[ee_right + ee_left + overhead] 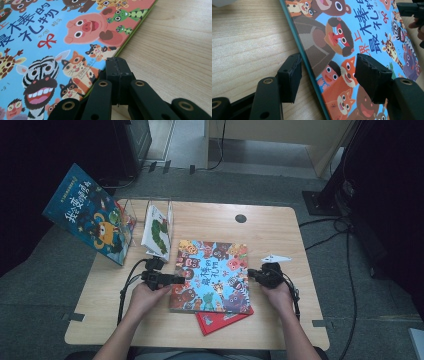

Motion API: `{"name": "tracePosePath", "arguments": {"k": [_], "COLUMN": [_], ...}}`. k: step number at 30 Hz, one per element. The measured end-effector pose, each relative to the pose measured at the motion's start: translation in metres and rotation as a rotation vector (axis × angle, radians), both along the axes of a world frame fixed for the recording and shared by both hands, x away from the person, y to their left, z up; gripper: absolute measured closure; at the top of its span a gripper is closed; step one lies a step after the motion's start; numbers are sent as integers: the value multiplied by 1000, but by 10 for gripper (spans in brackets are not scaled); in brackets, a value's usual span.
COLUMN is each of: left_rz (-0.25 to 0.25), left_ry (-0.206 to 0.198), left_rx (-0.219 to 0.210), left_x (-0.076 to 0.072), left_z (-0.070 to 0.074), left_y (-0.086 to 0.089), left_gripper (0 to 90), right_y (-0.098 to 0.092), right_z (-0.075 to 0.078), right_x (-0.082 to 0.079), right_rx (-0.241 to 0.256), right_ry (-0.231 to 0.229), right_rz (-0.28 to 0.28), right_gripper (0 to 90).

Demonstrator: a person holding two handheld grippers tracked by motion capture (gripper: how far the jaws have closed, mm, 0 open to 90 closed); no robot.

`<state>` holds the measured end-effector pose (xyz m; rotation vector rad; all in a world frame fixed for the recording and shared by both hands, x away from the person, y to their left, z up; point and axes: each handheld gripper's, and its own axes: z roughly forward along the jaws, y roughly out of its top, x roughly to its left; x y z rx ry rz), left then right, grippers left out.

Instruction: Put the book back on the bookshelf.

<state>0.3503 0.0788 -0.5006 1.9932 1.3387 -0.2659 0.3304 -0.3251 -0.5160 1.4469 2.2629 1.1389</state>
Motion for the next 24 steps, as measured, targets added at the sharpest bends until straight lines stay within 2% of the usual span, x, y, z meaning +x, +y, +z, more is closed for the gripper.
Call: {"name": "tracePosePath", "arguments": {"k": [2,4,5,6,7,9,13,15,17,22,23,24], "left_rz": [6,48,34,33,41,25,40,48,32,38,33,27], "left_ry": [7,-29,-51,-33,-17,-9,41,71,80,74,72,72], "left_rx": [10,79,99,86,89,111,80,91,107,56,65,83], "left_x": [0,-2,-4,-3,-2,0,5,7,8,7,7,7], "left_z": [1,4,4,4,5,6,6,8,11,27,33,35], "left_y": [0,-2,-5,-7,-8,-10,-5,-5,-4,2,2,1], "left_gripper": [396,409,419,437,431,438,478,494,496,544,546,544], "right_y": [0,0,1,2,3,4,6,7,8,9,9,8], "right_z": [1,3,3,3,2,1,2,2,2,0,-1,-2], "right_x": [-3,-6,-7,-7,-6,-5,-6,-6,-5,-4,-4,-3], "right_rx": [0,-3,-3,-2,16,29,27,35,41,30,39,73], "right_ry": [7,-3,-9,-8,-3,1,7,11,15,25,38,62], "right_rz": [7,20,22,18,10,2,-10,-14,-4,-4,-12,-29], "right_gripper": [900,900,900,900,900,900,900,900,900,900,900,900]}}
